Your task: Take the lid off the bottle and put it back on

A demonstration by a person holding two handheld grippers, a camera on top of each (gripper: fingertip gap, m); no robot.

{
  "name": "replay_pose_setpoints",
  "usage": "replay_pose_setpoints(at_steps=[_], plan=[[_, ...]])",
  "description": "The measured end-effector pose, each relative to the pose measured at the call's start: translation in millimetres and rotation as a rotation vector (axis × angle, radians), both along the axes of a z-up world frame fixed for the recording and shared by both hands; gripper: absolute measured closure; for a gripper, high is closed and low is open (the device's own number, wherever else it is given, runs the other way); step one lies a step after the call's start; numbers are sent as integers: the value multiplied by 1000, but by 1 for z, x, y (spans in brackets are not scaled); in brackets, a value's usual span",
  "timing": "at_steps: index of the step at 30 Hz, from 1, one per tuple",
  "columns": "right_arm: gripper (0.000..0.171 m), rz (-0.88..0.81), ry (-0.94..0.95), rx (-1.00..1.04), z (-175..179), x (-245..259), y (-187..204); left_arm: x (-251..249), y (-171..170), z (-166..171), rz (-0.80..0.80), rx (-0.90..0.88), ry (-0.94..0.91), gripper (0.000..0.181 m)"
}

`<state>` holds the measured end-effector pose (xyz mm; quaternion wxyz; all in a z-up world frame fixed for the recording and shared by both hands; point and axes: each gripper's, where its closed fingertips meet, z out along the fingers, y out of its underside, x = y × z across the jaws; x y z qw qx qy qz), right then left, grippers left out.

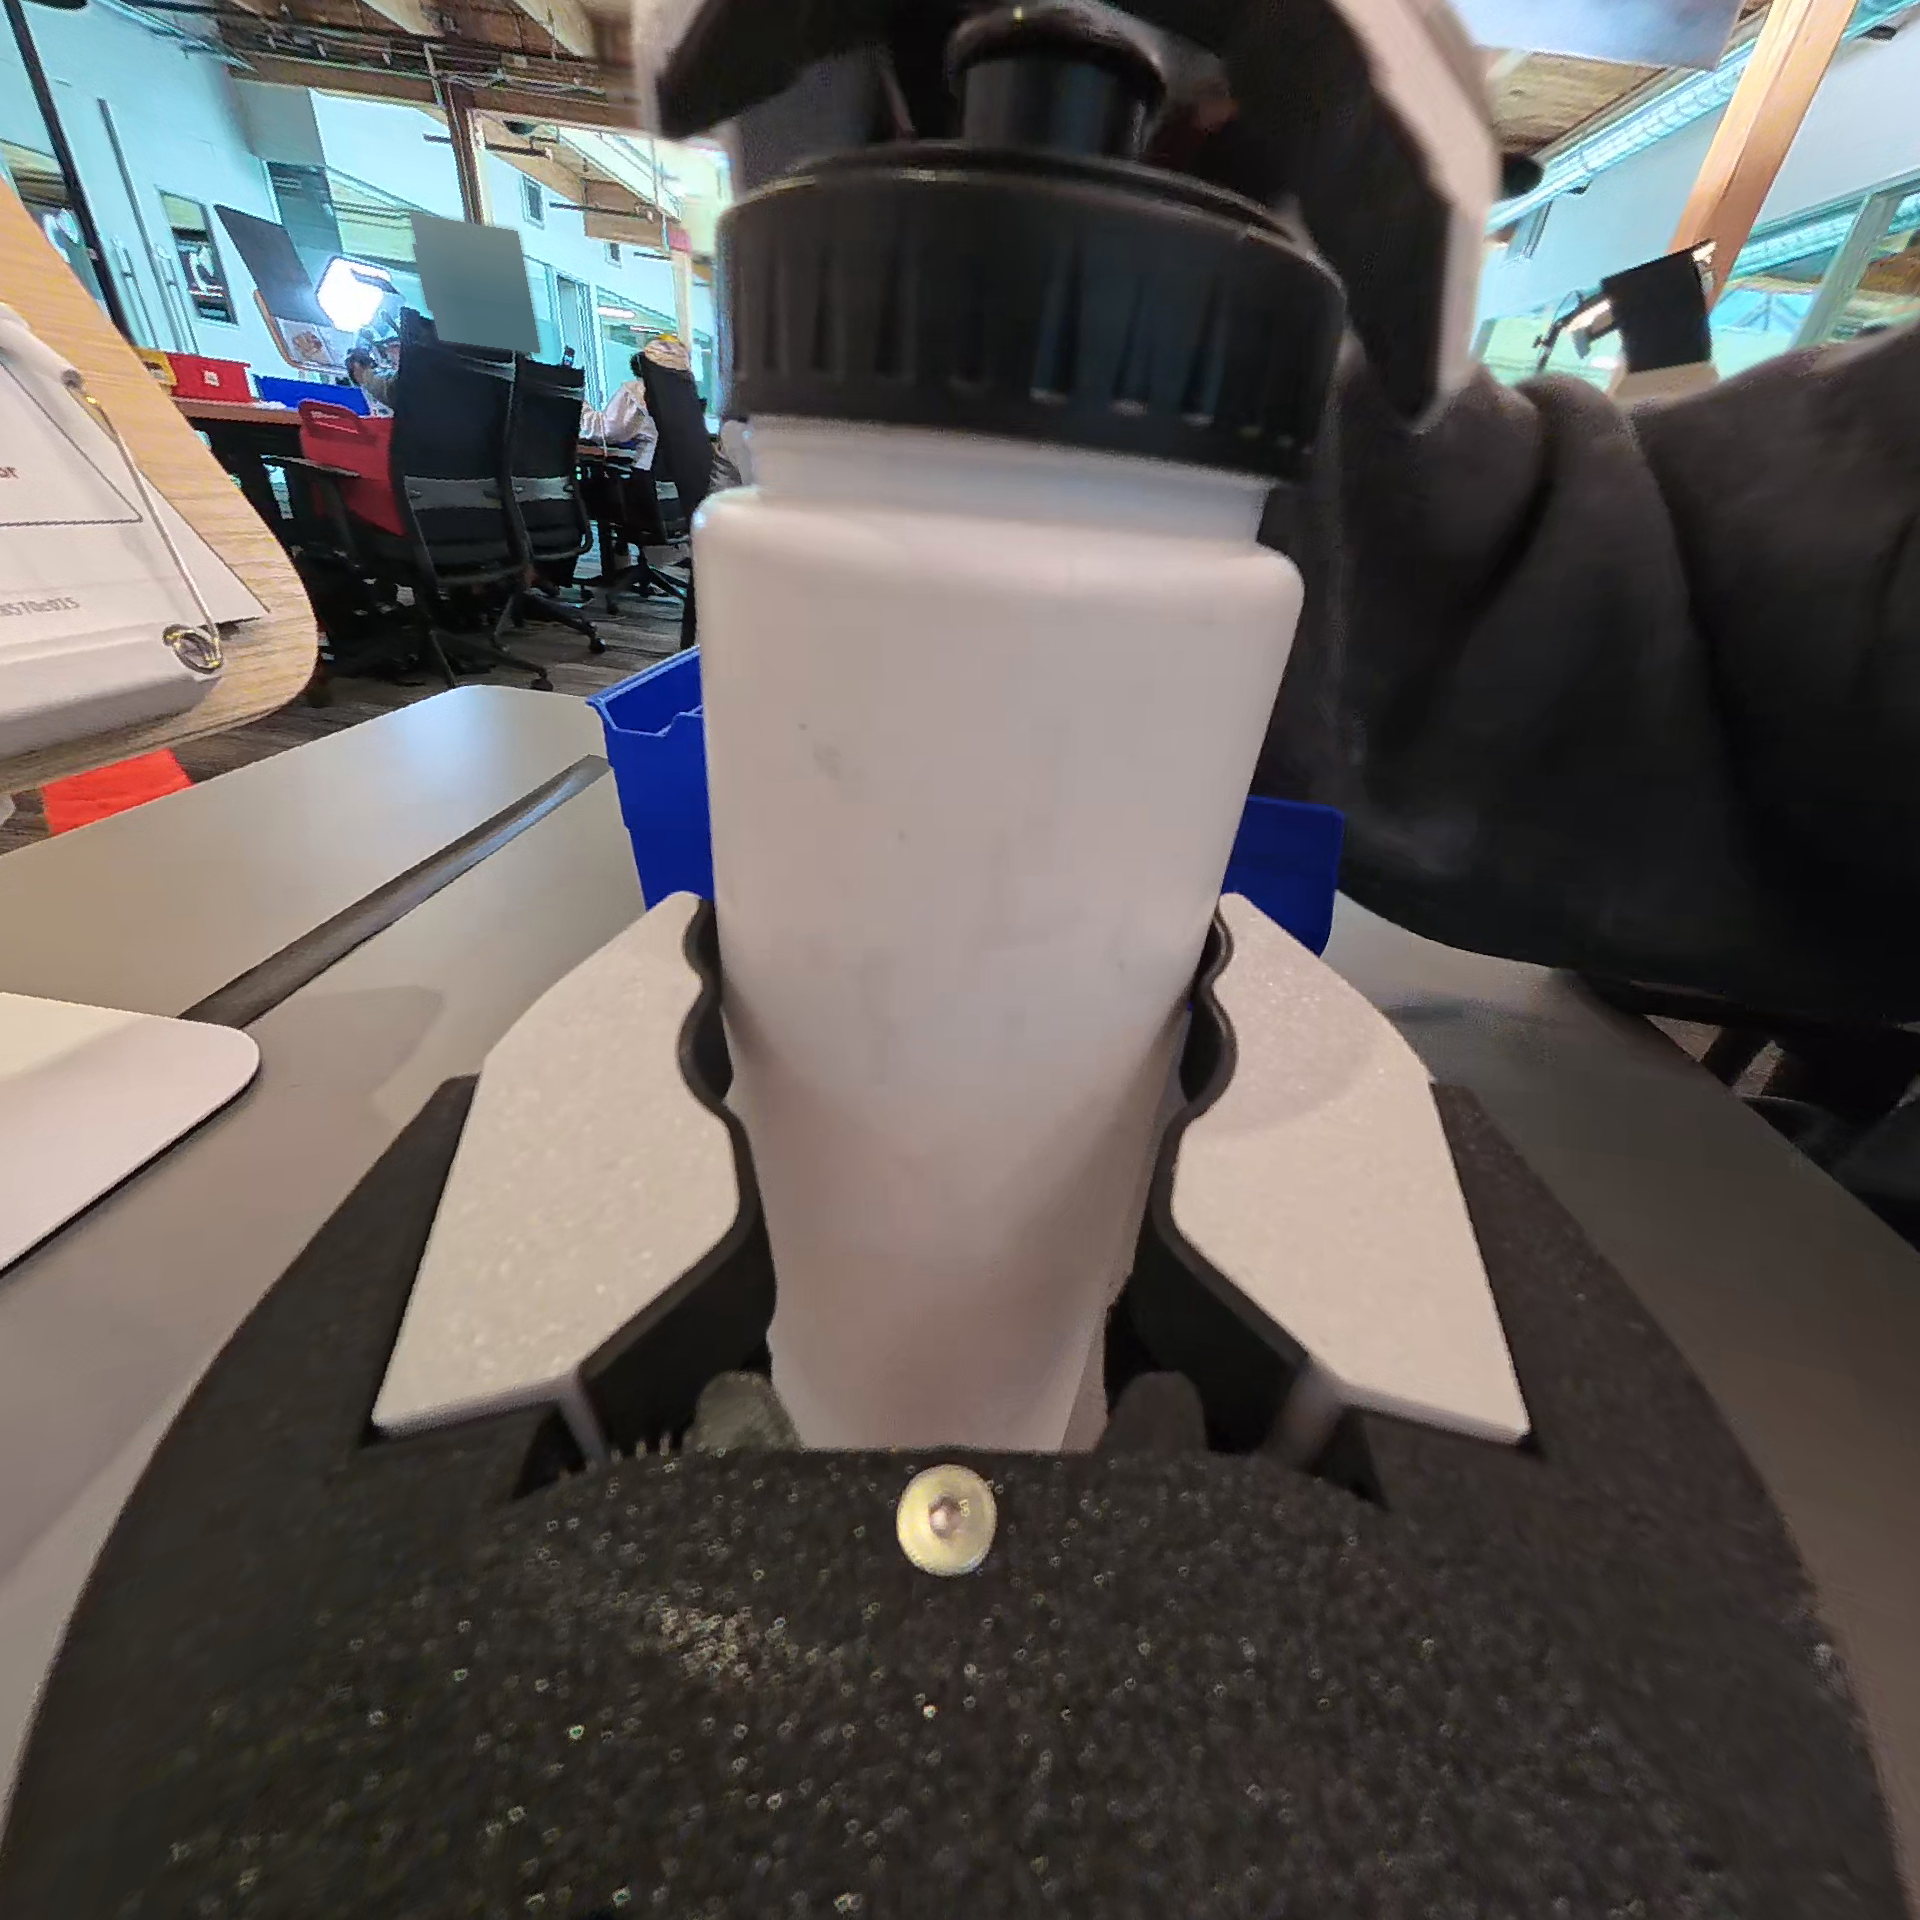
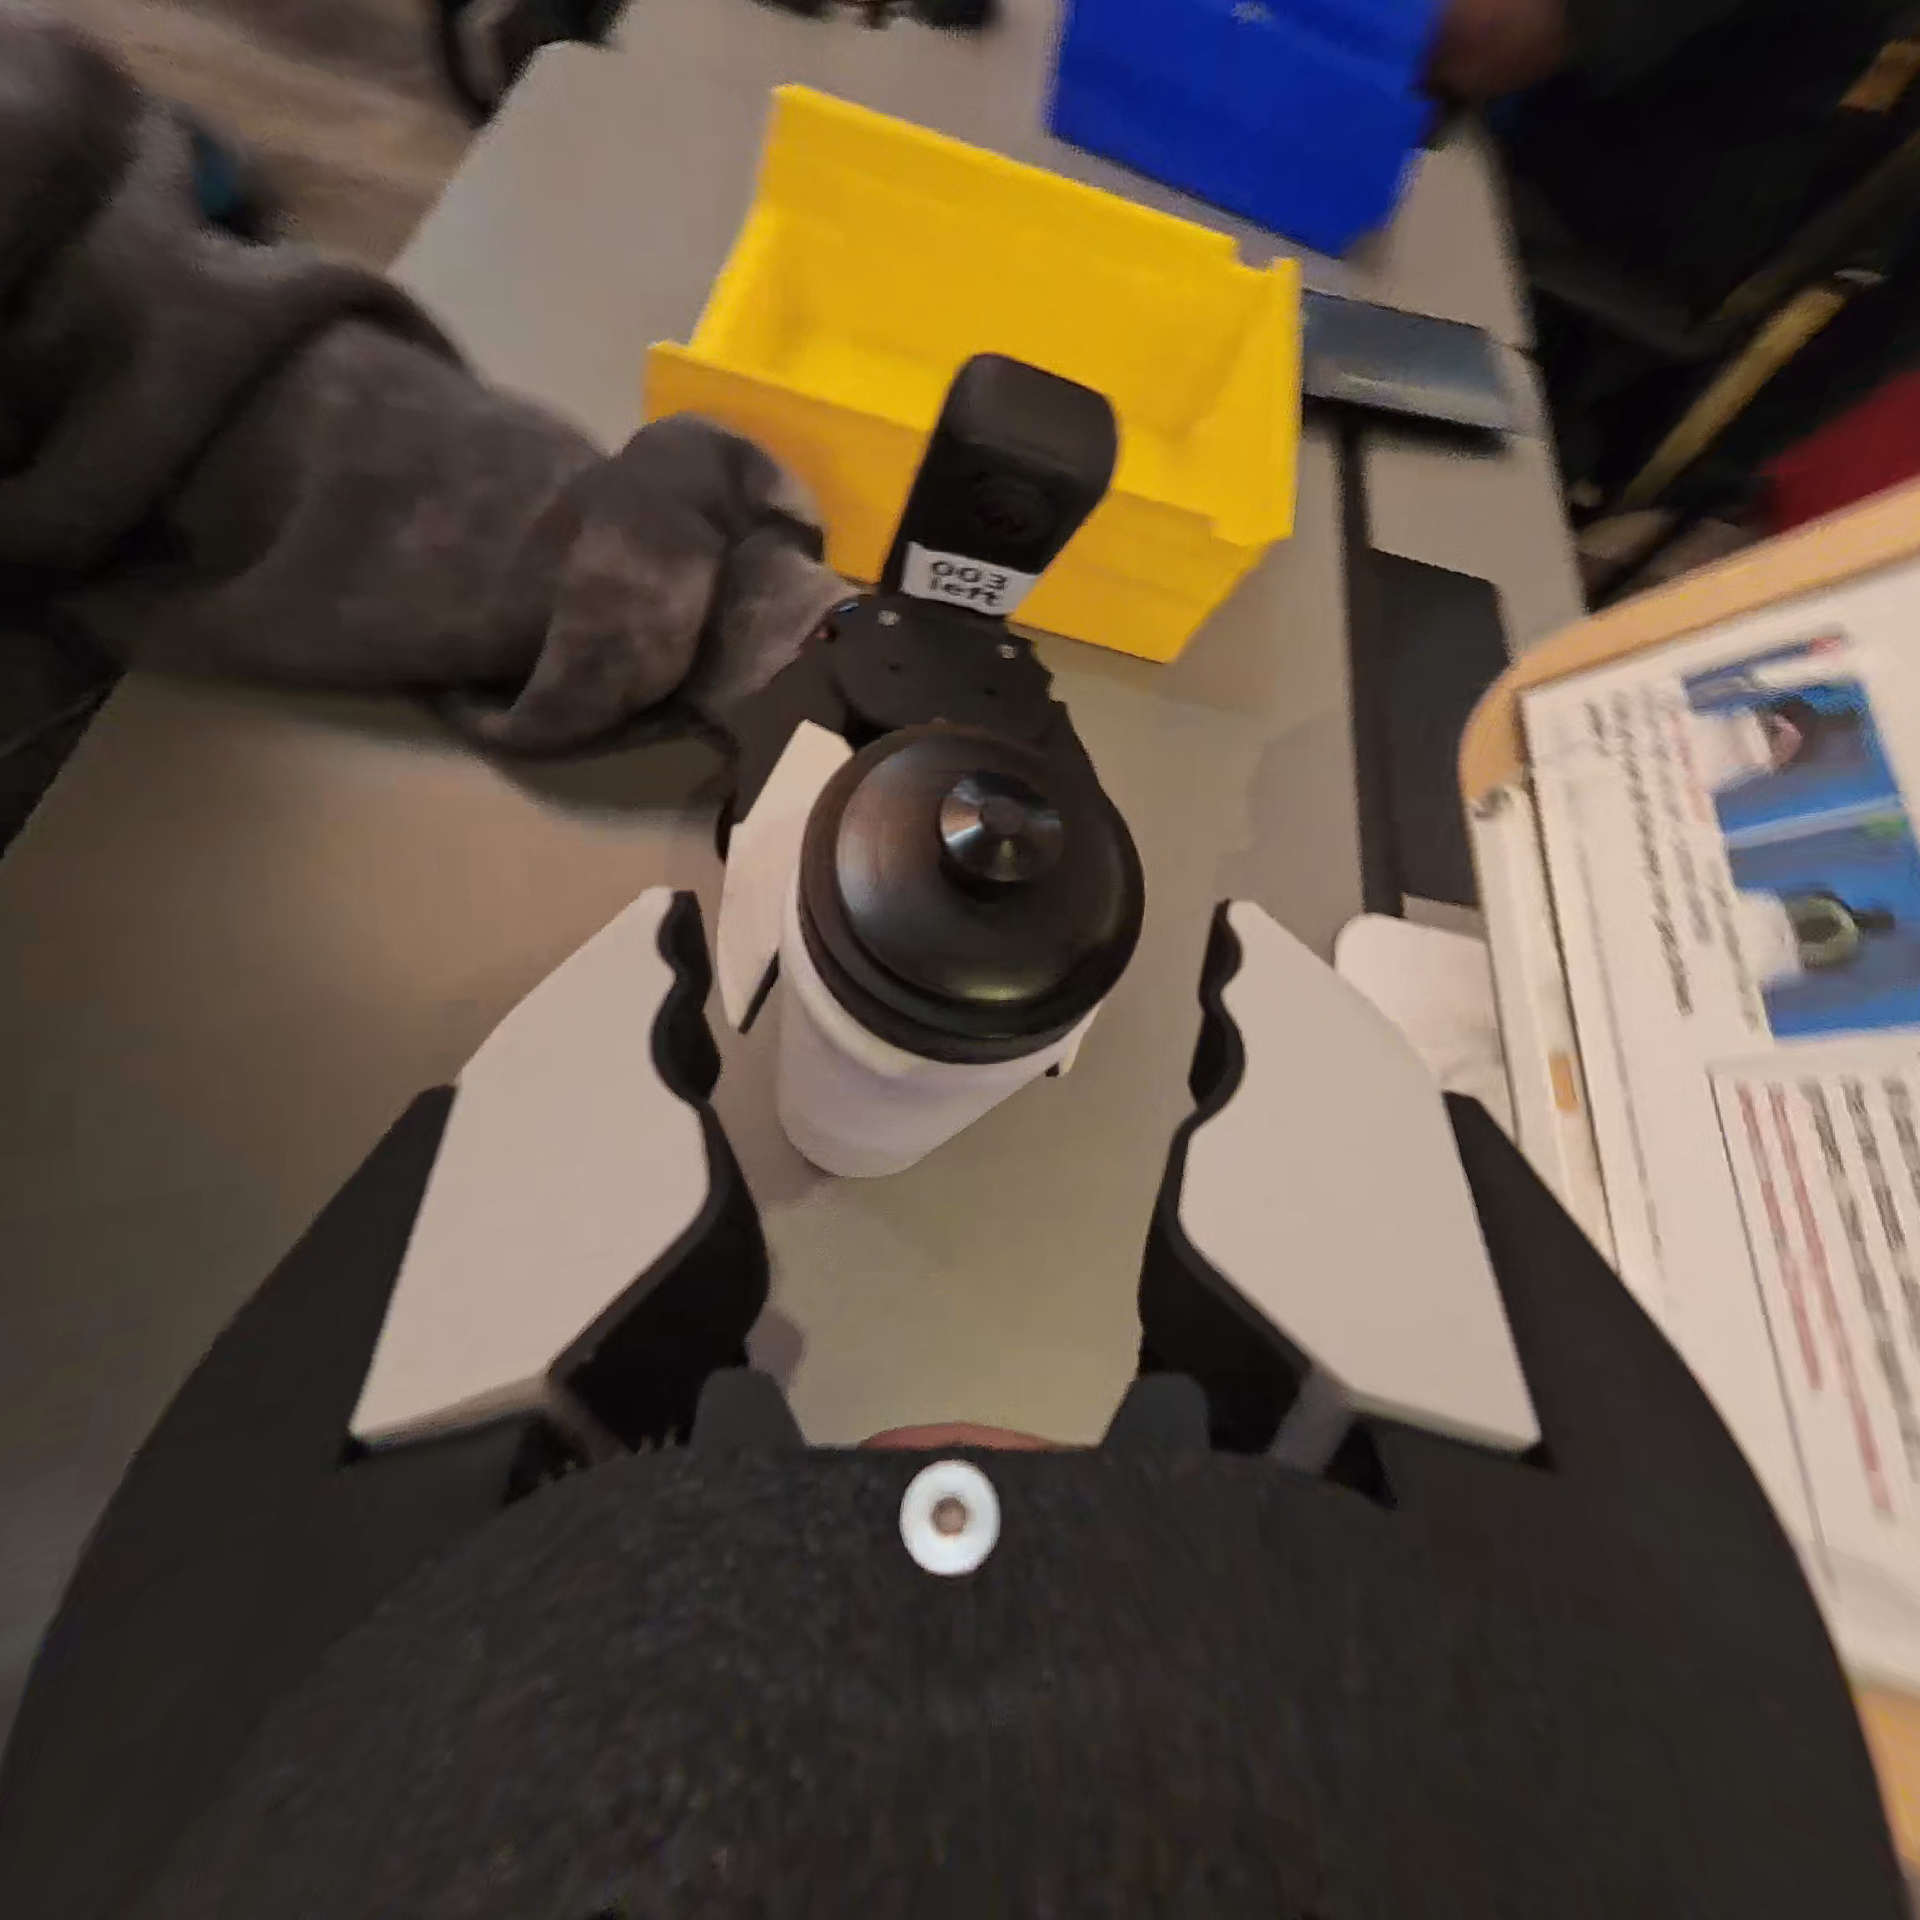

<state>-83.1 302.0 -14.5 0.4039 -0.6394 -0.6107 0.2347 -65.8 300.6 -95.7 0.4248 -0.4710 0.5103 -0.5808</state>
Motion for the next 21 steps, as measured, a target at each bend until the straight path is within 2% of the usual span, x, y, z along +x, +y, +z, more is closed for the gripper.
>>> replay_pose_setpoints(at_steps=[2,7,12,14,18,19,21], plan=[[75,-193,87,47,6,-2,-3,0,0,0,1,2,2,95],[79,-689,329,167,7,0,-7,0,0,0,10,7,3,96],[81,-1037,450,248,-3,-3,-7,0,0,0,28,7,-4,96],[82,-1140,513,248,-2,-1,-4,0,0,0,29,6,-6,96],[90,-1237,639,189,-2,-3,10,0,0,0,27,1,-9,96],[97,-1252,625,172,-6,-3,15,0,0,0,28,3,-8,96],[95,-1257,601,107,-16,-7,21,0,-1,0,32,10,-4,96]])
